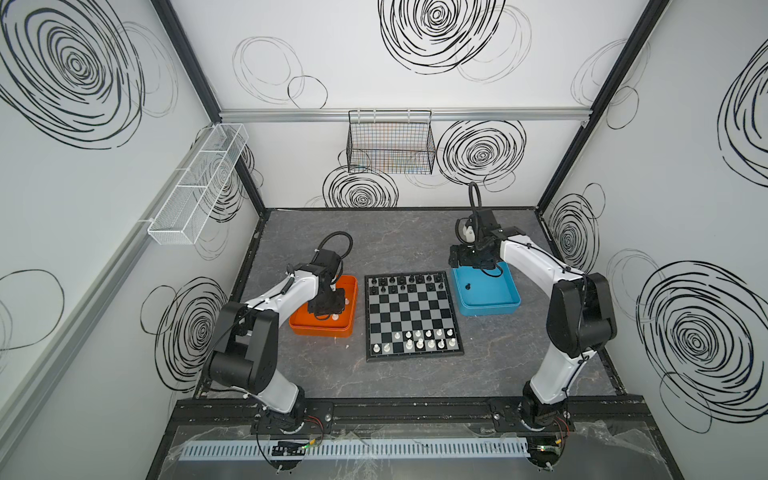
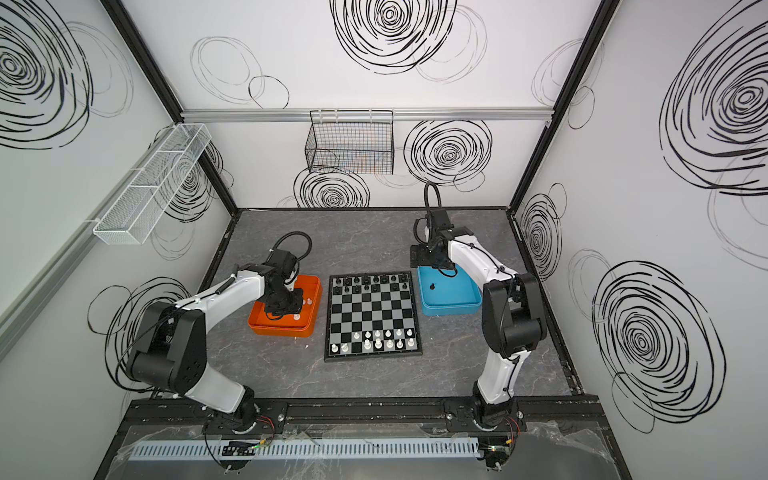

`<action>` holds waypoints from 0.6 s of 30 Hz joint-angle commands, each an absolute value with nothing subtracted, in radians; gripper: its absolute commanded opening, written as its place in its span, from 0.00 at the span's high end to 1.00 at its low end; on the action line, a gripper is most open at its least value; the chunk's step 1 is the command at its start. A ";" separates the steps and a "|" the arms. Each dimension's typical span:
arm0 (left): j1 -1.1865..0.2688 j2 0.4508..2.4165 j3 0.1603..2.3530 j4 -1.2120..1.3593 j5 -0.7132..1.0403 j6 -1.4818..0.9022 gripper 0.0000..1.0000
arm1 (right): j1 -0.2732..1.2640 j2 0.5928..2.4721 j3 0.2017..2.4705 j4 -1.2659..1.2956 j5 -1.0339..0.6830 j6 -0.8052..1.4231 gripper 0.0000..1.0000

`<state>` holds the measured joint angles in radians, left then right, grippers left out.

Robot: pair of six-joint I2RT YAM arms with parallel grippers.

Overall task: Set up the chess pieces on the board
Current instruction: 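Close left gripper on the white pawn nearest the robot in orange tray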

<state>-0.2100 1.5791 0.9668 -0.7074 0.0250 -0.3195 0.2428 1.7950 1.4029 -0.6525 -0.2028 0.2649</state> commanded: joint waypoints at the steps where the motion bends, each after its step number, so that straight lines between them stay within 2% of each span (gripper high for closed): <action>1: -0.219 1.597 0.968 -0.697 0.018 -0.330 0.64 | 0.236 1.786 1.390 -0.641 -0.202 0.253 0.06; 18: -0.225 1.626 0.950 -0.692 0.017 -0.327 0.72 | 0.228 1.798 1.375 -0.632 -0.209 0.252 0.06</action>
